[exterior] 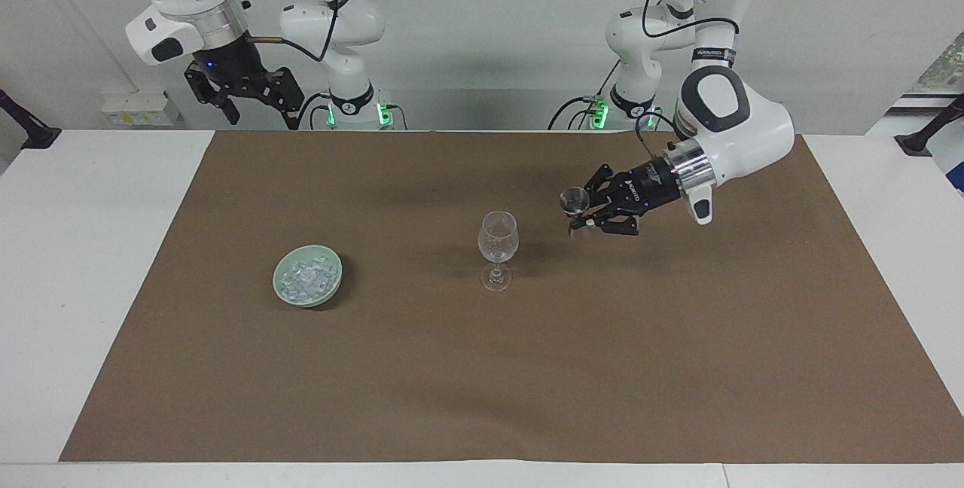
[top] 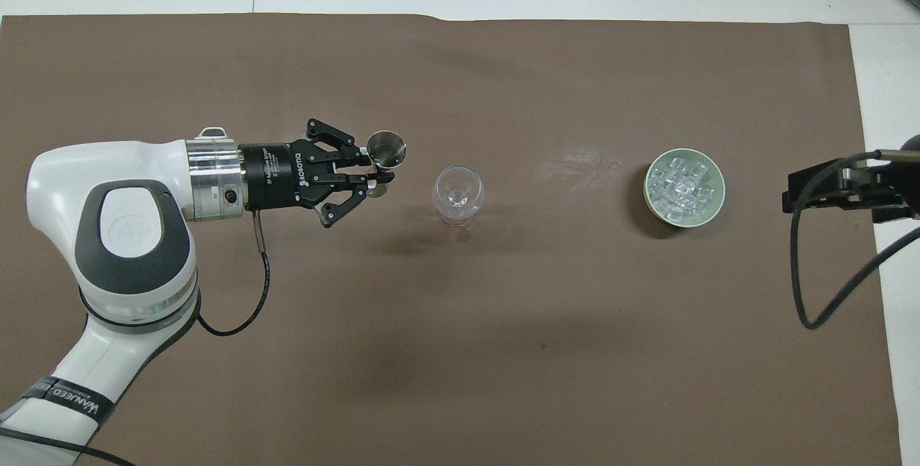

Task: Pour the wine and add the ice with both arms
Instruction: 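Carry the bottle with the left gripper over the clear cup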

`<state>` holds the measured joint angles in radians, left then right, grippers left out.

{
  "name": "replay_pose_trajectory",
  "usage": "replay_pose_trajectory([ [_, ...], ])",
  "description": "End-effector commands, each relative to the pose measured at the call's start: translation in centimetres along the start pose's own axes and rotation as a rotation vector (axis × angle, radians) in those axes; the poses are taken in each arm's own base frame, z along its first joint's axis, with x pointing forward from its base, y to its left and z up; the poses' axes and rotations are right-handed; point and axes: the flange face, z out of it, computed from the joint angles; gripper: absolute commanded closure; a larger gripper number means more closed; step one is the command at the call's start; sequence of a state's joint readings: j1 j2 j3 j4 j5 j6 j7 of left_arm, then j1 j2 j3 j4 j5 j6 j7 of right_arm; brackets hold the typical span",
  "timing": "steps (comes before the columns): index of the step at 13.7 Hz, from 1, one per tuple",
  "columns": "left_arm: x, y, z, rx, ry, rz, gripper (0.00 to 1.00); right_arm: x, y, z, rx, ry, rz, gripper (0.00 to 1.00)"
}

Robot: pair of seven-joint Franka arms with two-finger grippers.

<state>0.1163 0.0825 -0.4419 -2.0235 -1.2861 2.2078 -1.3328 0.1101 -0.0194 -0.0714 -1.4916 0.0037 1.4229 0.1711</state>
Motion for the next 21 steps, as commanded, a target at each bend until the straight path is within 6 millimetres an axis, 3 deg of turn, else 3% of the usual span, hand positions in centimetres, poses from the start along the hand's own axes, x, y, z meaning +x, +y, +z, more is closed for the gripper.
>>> replay_pose_trajectory([
  [1, -0.9, -1.4, 0.4, -0.051, 0.01, -0.035, 1.0, -0.3, 0.7, -0.1, -0.007, 0.018, -0.016, 0.0],
  [12, -1.8, -2.5, 1.9, -0.071, 0.045, -0.045, 1.0, -0.3, 0.6, -0.1, -0.007, 0.018, -0.019, 0.0],
  [18, -2.1, -2.1, 2.1, -0.052, 0.2, -0.024, 1.0, -0.2, 0.6, 0.0, -0.007, 0.017, -0.019, 0.0],
  [21, -3.4, -1.4, 2.2, -0.059, 0.257, -0.037, 1.0, -0.2, 0.6, 0.0, -0.007, 0.017, -0.019, 0.0],
])
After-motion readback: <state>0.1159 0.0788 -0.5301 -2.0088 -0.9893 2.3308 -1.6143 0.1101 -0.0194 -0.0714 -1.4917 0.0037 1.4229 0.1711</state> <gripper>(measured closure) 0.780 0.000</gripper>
